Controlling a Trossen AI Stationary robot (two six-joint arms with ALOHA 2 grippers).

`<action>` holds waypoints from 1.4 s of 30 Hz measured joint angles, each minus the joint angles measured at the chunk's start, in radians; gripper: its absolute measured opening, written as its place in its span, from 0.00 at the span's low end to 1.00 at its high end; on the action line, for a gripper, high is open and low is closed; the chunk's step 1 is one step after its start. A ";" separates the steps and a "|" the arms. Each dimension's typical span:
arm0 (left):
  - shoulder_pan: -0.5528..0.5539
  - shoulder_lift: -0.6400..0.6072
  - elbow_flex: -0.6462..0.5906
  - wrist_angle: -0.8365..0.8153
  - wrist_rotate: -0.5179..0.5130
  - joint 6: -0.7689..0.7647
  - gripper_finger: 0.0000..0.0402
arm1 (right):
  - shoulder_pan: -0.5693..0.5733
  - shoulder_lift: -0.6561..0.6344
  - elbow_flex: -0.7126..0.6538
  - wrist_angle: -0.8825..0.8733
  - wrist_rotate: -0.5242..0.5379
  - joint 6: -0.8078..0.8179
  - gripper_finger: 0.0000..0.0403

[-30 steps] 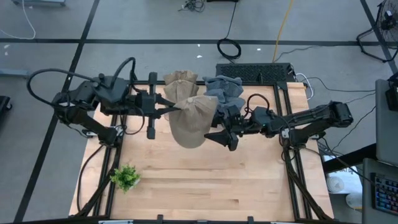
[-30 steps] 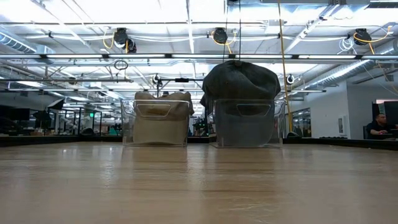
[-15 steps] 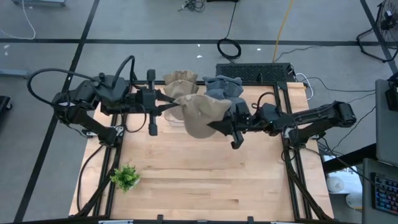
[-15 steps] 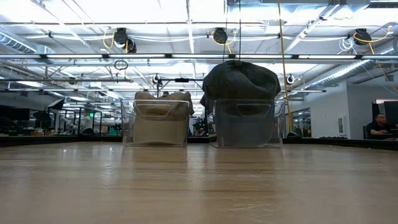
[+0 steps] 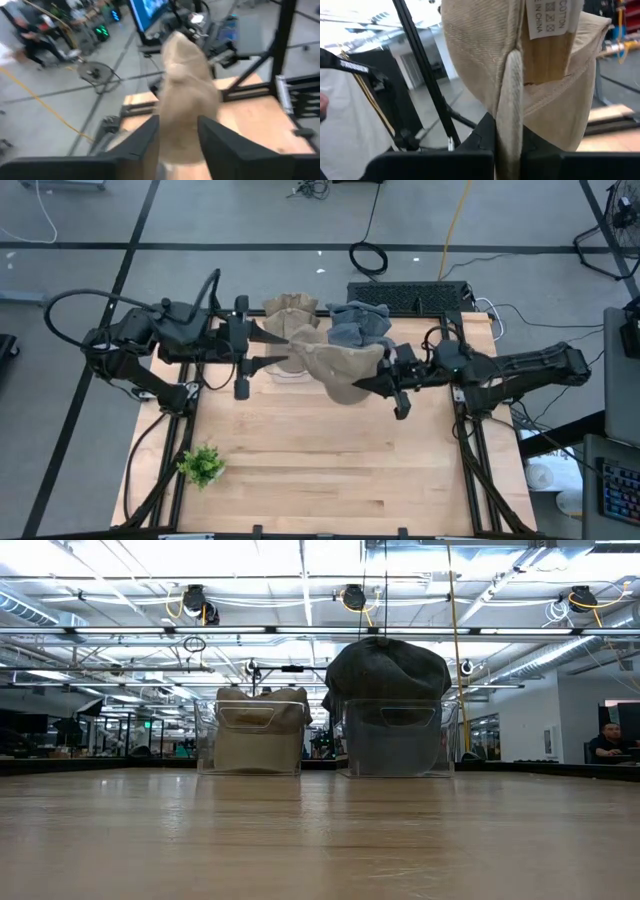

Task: Pick & Place hat
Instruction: Put the brown cap into the left transparent bin

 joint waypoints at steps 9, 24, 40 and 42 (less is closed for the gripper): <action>0.000 0.000 0.000 -0.104 0.113 -0.144 0.64 | 0.000 -0.094 0.000 -0.221 -0.022 0.053 0.00; 0.000 0.050 0.000 -0.141 0.138 -0.201 0.77 | 0.016 0.030 0.000 -0.105 -0.070 0.093 0.00; 0.050 0.121 0.000 -0.144 0.241 -0.219 0.61 | 0.028 0.055 0.000 -0.076 -0.080 0.108 0.00; 0.056 0.122 0.000 -0.144 0.244 -0.230 0.55 | 0.028 0.055 0.000 -0.077 -0.080 0.107 0.00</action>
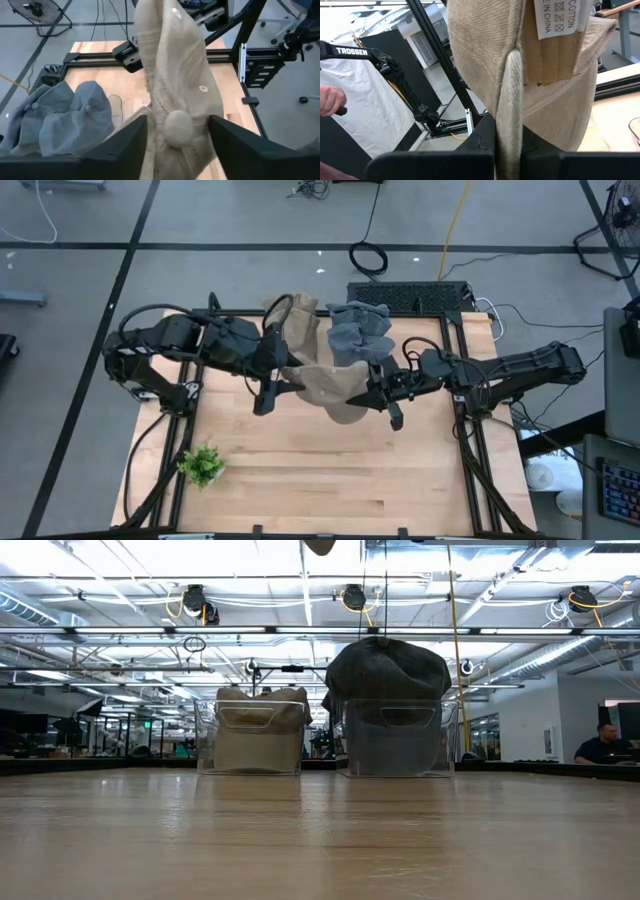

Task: Pick & Place hat
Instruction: Put the brown cap into the left transparent bin

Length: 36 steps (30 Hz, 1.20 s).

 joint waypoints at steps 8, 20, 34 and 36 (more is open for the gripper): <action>0.013 0.000 0.000 0.000 0.003 0.007 0.31 | 0.000 0.000 0.000 -0.022 0.000 -0.012 0.00; 0.017 0.000 0.000 0.000 0.024 0.116 0.03 | 0.000 0.000 0.000 -0.030 0.004 -0.021 0.05; 0.129 -0.051 0.001 -0.101 -0.019 0.343 0.03 | -0.001 -0.200 0.000 -0.243 0.068 -0.013 0.35; 0.140 -0.056 0.000 -0.128 -0.034 0.391 0.03 | -0.001 -0.233 0.001 -0.255 0.094 -0.038 0.37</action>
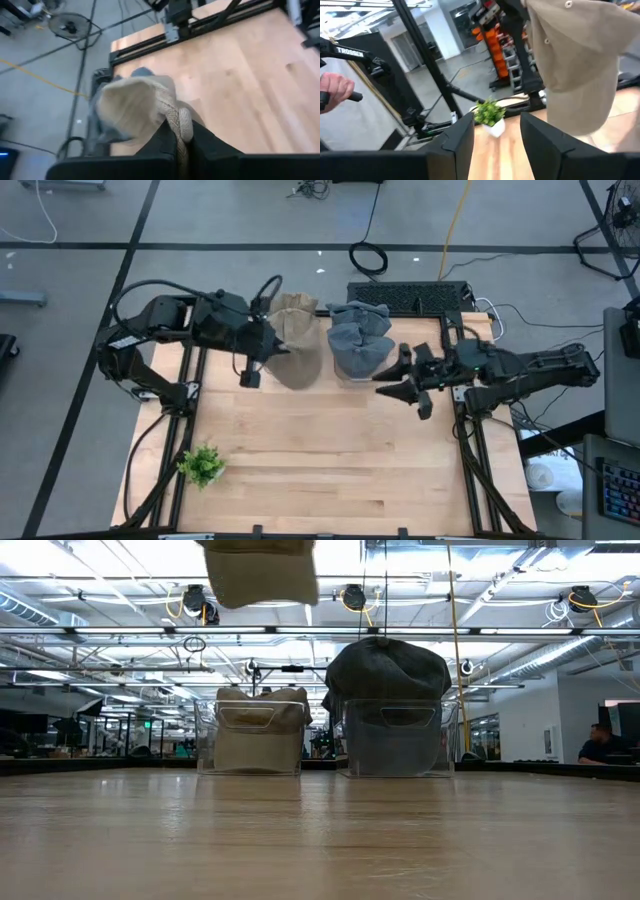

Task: Pick & Place hat
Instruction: Put the brown cap into the left transparent bin

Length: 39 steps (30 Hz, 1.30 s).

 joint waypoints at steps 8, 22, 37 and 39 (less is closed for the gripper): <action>0.088 0.000 0.000 -0.118 -0.046 0.110 0.03 | 0.000 -0.083 0.000 -0.002 0.022 -0.061 0.33; 0.233 0.030 0.000 -0.113 -0.090 0.363 0.03 | 0.008 -0.090 0.000 0.103 -0.012 -0.097 0.31; 0.355 0.032 -0.126 -0.011 0.007 0.323 0.02 | 0.008 -0.090 0.000 0.125 -0.012 -0.122 0.31; 0.361 0.030 -0.158 0.004 0.007 0.332 0.02 | 0.008 -0.090 0.000 0.126 -0.012 -0.122 0.31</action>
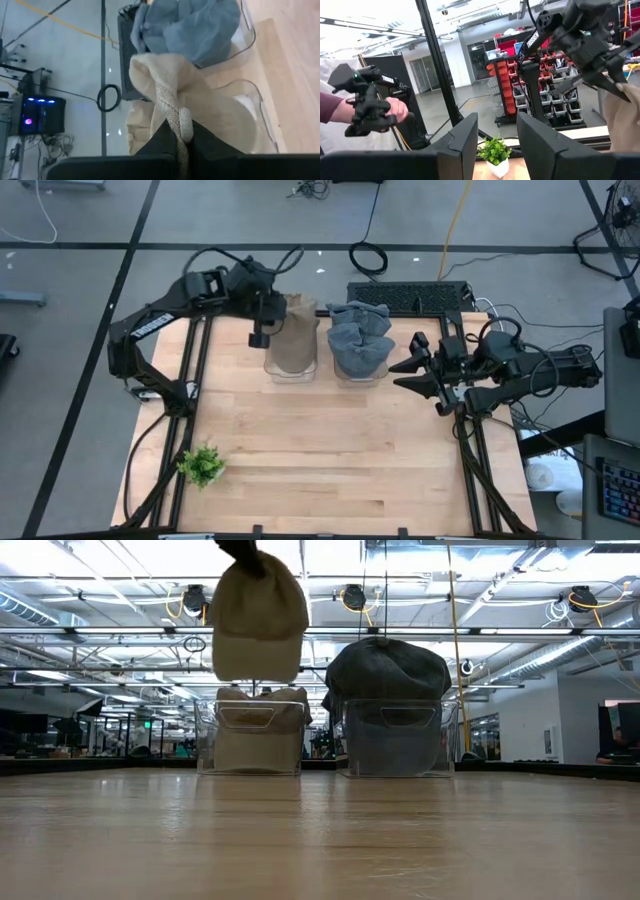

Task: Pick & Place hat
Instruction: Put the brown cap into the left transparent bin

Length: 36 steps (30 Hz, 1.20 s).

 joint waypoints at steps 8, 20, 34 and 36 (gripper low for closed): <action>-0.004 -0.010 -0.161 0.113 0.048 0.018 0.02 | 0.000 0.000 0.000 -0.003 0.000 0.000 0.30; -0.004 -0.011 -0.322 0.214 0.065 0.032 0.02 | 0.000 0.013 0.000 -0.008 0.002 0.000 0.30; 0.002 -0.022 -0.510 0.401 0.151 -0.018 0.02 | 0.000 0.030 -0.001 -0.008 0.031 0.004 0.30; 0.005 -0.030 -0.532 0.427 0.153 -0.016 0.02 | 0.000 0.030 -0.001 -0.008 0.031 0.007 0.30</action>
